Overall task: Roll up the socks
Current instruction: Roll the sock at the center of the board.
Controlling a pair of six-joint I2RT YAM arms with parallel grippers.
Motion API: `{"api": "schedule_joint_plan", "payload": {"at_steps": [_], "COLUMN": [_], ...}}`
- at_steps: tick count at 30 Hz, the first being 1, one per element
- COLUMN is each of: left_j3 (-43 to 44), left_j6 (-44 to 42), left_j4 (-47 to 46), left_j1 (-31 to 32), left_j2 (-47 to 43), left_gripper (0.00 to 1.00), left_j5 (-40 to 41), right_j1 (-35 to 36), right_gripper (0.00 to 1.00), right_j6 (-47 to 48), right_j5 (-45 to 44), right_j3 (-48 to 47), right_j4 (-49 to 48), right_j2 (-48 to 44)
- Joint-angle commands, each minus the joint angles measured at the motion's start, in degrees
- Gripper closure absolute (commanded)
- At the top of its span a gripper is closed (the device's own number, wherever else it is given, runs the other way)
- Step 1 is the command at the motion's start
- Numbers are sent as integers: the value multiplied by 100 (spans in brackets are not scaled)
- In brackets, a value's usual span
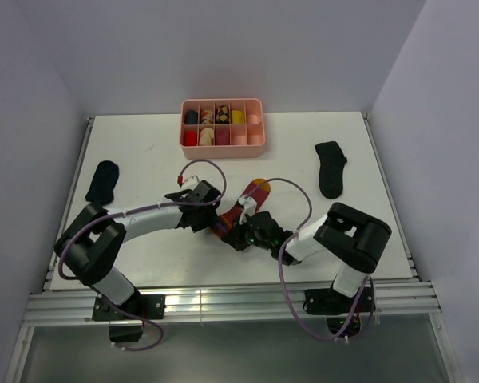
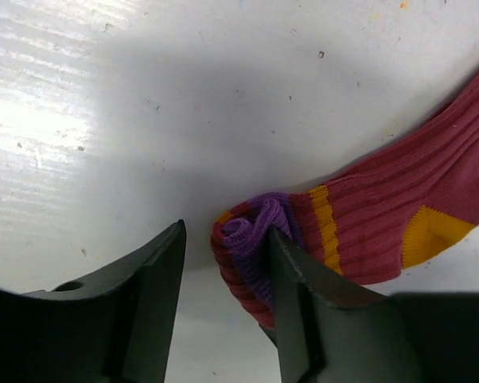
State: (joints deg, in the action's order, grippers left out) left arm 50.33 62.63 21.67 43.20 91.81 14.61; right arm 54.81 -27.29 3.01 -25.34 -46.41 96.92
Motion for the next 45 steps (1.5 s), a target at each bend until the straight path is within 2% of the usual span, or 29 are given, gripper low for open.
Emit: {"api": "schedule_joint_plan", "payload": {"at_steps": [1, 6, 10, 20, 24, 27, 28, 30, 31, 33, 34, 35, 36, 37, 40, 45], "left_j3": [-163, -690, -1225, -1280, -1201, -1122, -1113, -1113, -1069, -990, -850, -762, -674, -456, 10, 618], "left_j6": [363, 829, 1294, 1287, 1234, 1216, 1216, 1199, 1181, 1059, 997, 918, 744, 663, 251, -303], "left_j4": [-136, -628, -1208, -1727, -1728, -1579, -1561, -1526, -1447, -1298, -1097, -1008, -903, -632, -296, 223], "left_j1": [-13, -5, 48, 233, 241, 277, 303, 321, 338, 347, 356, 356, 356, 356, 356, 382], "left_j2": [-418, -997, -1350, -1034, -735, -498, -454, -340, -322, -234, -199, -146, -111, -58, 126, 355], "left_gripper": [49, 40, 38, 39, 47, 58, 65, 70, 77, 83, 89, 92, 94, 97, 99, 99], "left_j5": [112, 68, 16, 59, -28, -99, -116, -108, -99, -29, 6, 50, 77, 120, 235, 323], "right_j1": [-294, -751, -1024, -1104, -1130, -1139, -1139, -1139, -1139, -1121, -1113, -1086, -1060, -947, -631, -234], "right_gripper": [100, 100, 100, 100, 100, 100, 100, 100, 96, 88, 76, 70, 65, 56, 44, 38], "right_j6": [-1040, -2147, -3078, -3599, -3661, -3617, -3530, -3372, -3171, -2880, -2522, -2283, -2037, -1539, -703, 344], "right_j5": [999, 1632, 1870, 1967, 1993, 1941, 1932, 1888, 1879, 1862, 1766, 1695, 1581, 1171, 257, -906], "right_j3": [293, 547, 767, 856, 856, 873, 856, 777, 759, 645, 592, 435, 347, 259, -31, -356], "right_j4": [-464, -1122, -1738, -1942, -1951, -1889, -1811, -1513, -1415, -926, -679, -380, 345, 692, 1800, 2636], "right_j2": [230, 660, 1038, 1391, 1461, 1408, 1339, 1224, 1050, 803, 462, 259, 39, -407, -1103, -1606]}}
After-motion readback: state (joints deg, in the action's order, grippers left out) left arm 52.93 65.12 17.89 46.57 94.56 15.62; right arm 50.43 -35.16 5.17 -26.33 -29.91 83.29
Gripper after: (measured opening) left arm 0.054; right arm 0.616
